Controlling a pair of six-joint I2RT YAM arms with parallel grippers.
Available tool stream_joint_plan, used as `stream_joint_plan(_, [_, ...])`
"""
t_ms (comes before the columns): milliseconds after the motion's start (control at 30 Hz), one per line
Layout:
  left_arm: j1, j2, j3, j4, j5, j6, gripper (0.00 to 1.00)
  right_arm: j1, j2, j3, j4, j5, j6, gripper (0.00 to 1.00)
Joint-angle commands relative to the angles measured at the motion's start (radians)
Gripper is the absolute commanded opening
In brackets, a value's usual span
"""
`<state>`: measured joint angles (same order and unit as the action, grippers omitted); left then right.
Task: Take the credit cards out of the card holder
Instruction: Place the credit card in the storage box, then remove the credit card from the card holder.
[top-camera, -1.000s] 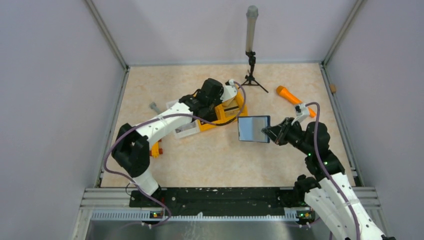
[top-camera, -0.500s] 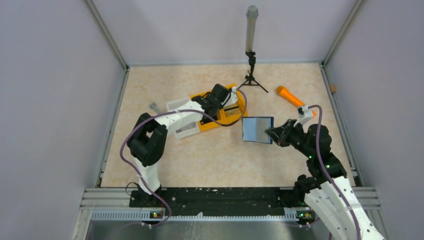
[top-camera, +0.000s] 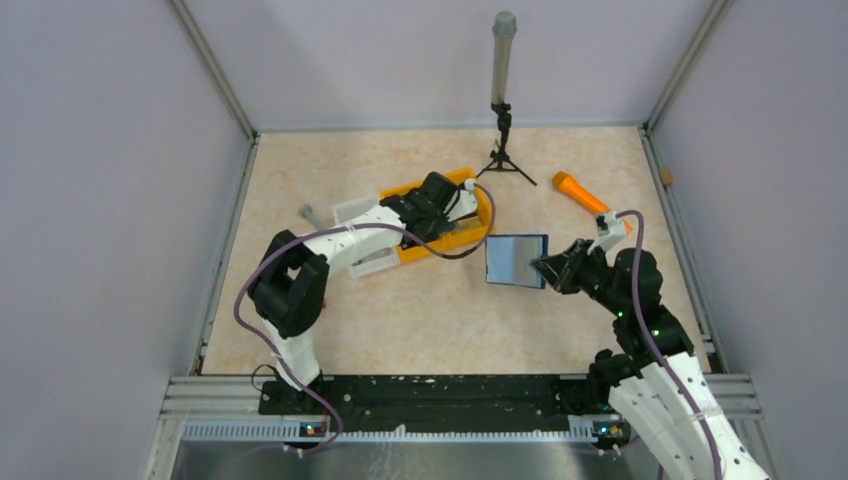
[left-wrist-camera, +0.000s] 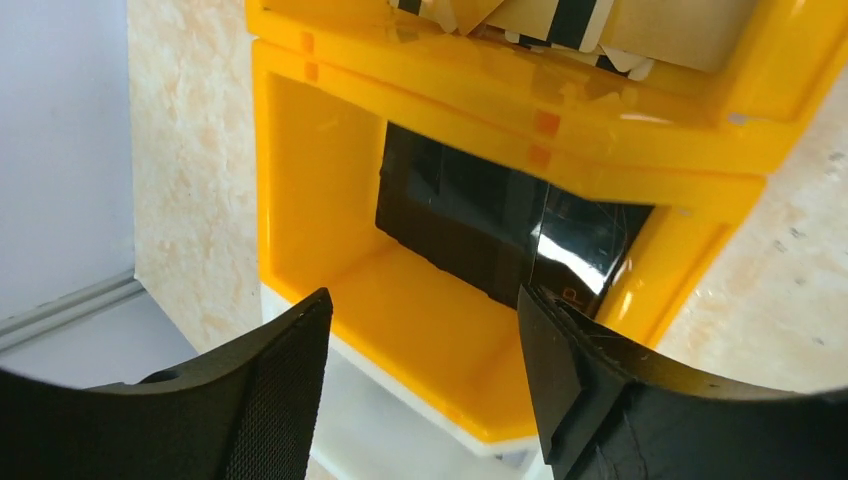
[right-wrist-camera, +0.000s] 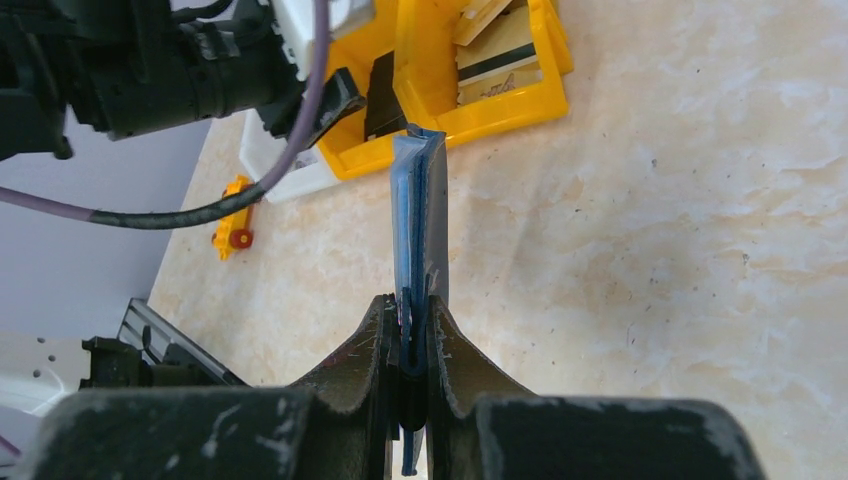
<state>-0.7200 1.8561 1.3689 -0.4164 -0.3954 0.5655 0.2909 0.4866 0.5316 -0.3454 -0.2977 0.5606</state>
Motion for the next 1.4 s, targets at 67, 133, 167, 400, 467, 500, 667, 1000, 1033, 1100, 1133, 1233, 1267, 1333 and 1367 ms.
stream_joint_plan(67, [-0.004, -0.227, -0.027, -0.049, 0.107, -0.160, 0.78, -0.011, 0.004, 0.035, 0.060, -0.032, 0.024, 0.00])
stream_joint_plan(133, [-0.003, -0.292, -0.042, -0.064, 0.171, -0.239, 0.82, -0.011, 0.008, 0.034, 0.075, -0.046, 0.029, 0.00])
stream_joint_plan(167, [-0.003, -0.322, -0.049, -0.066, 0.207, -0.288, 0.84, -0.011, 0.012, 0.032, 0.085, -0.058, 0.033, 0.00])
stream_joint_plan(400, [0.072, -0.558, -0.285, 0.189, 0.609, -0.908, 0.99, -0.011, 0.048, -0.048, 0.304, -0.214, 0.158, 0.00])
stream_joint_plan(467, [0.113, -0.620, -0.388, 0.323, 0.711, -1.038, 0.99, -0.010, 0.055, -0.086, 0.399, -0.252, 0.218, 0.00])
stream_joint_plan(500, [0.125, -0.645, -0.439, 0.384, 0.747, -1.105, 0.99, -0.011, 0.059, -0.103, 0.444, -0.269, 0.248, 0.00])
stream_joint_plan(667, [0.181, -0.734, -0.673, 0.736, 0.928, -1.349, 0.99, -0.011, 0.106, -0.154, 0.594, -0.333, 0.348, 0.00])
stream_joint_plan(1000, [0.178, -0.691, -0.918, 1.344, 1.084, -1.610, 0.99, -0.011, 0.200, -0.180, 0.785, -0.428, 0.486, 0.00])
stream_joint_plan(1033, [0.175, -0.678, -0.925, 1.371, 1.080, -1.621, 0.97, -0.011, 0.208, -0.176, 0.791, -0.430, 0.486, 0.00])
stream_joint_plan(1100, [0.162, -0.656, -0.930, 1.395, 1.067, -1.635, 0.92, -0.012, 0.221, -0.172, 0.806, -0.434, 0.492, 0.00])
stream_joint_plan(1133, [0.155, -0.643, -0.929, 1.406, 1.063, -1.639, 0.89, -0.011, 0.227, -0.171, 0.813, -0.436, 0.495, 0.00])
stream_joint_plan(1233, [0.126, -0.598, -0.918, 1.458, 1.068, -1.651, 0.81, -0.010, 0.246, -0.164, 0.825, -0.447, 0.498, 0.00])
stream_joint_plan(1267, [0.116, -0.582, -0.911, 1.467, 1.071, -1.651, 0.79, -0.012, 0.251, -0.160, 0.823, -0.448, 0.495, 0.00])
stream_joint_plan(1333, [0.098, -0.555, -0.894, 1.480, 1.077, -1.650, 0.71, -0.011, 0.259, -0.150, 0.805, -0.452, 0.482, 0.00])
stream_joint_plan(1367, [0.093, -0.538, -0.887, 1.480, 1.077, -1.649, 0.66, -0.010, 0.262, -0.143, 0.796, -0.454, 0.475, 0.00])
